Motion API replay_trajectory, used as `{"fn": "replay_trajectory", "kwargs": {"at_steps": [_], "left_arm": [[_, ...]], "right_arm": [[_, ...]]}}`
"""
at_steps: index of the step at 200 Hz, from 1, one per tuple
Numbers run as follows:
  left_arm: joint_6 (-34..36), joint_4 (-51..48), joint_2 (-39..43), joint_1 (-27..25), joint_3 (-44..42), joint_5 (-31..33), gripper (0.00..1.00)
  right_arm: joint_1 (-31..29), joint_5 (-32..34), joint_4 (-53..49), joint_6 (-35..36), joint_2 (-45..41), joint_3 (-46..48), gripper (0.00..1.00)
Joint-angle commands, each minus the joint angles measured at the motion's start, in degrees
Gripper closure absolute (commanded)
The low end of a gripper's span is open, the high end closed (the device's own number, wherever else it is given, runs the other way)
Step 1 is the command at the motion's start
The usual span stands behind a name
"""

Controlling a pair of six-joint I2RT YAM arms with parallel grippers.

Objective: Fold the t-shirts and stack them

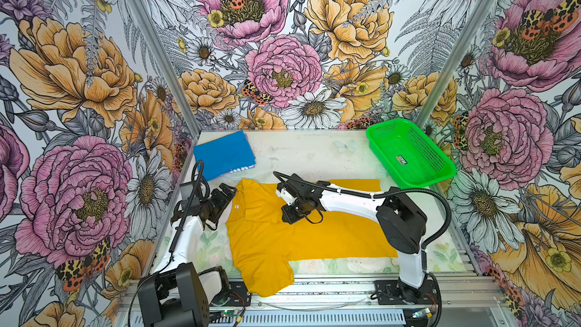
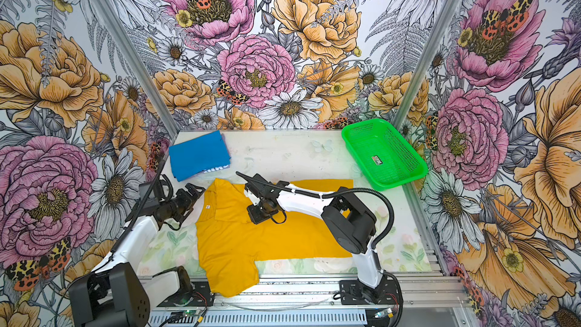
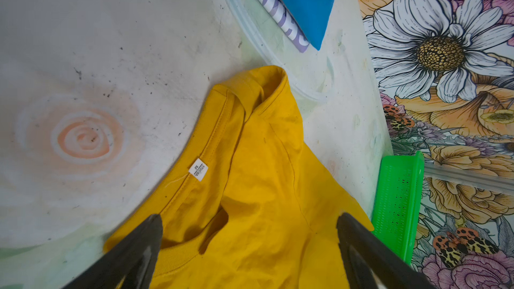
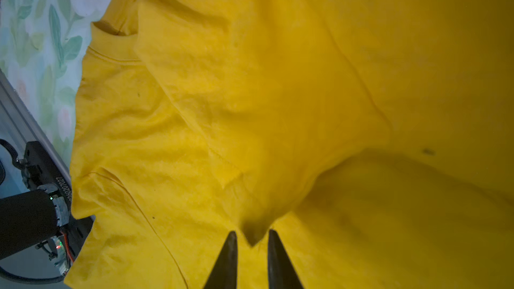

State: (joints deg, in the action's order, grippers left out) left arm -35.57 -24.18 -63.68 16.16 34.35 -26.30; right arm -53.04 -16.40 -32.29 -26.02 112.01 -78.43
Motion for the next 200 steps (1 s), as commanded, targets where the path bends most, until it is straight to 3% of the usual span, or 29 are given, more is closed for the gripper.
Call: {"fn": "replay_trajectory", "kwargs": {"at_steps": [1,25,53,71,101,133,174,200], "left_arm": [[0.5,1.2,-1.5,-2.5,2.8,1.7,0.01],[0.4,1.2,-5.1,-6.2,5.3,4.9,0.01],[0.5,1.8,-10.1,-11.1,9.2,11.7,0.01],[-0.4,3.6,-14.3,-12.7,11.4,14.3,0.01],[0.3,5.1,-22.1,-13.9,16.4,17.6,0.11],[1.2,5.0,-29.2,-14.1,21.9,20.9,0.18],[2.6,5.6,-37.0,-14.8,27.8,19.3,0.3],[2.5,5.6,-40.1,-15.7,29.9,19.0,0.33]], "right_arm": [[1.4,3.1,0.0,0.1,-7.7,4.1,0.37],[7.2,5.2,0.0,0.6,-14.8,10.2,0.27],[20.0,8.0,-0.1,1.8,-20.5,15.8,0.2],[28.1,8.9,-0.1,3.5,-21.0,16.8,0.18],[37.7,13.6,-0.1,7.0,-18.2,14.2,0.16],[44.1,14.9,0.1,9.4,-12.5,9.9,0.16],[48.3,15.8,0.1,10.0,-8.1,7.4,0.16],[49.7,16.1,0.3,10.3,-8.3,8.1,0.16]]}}
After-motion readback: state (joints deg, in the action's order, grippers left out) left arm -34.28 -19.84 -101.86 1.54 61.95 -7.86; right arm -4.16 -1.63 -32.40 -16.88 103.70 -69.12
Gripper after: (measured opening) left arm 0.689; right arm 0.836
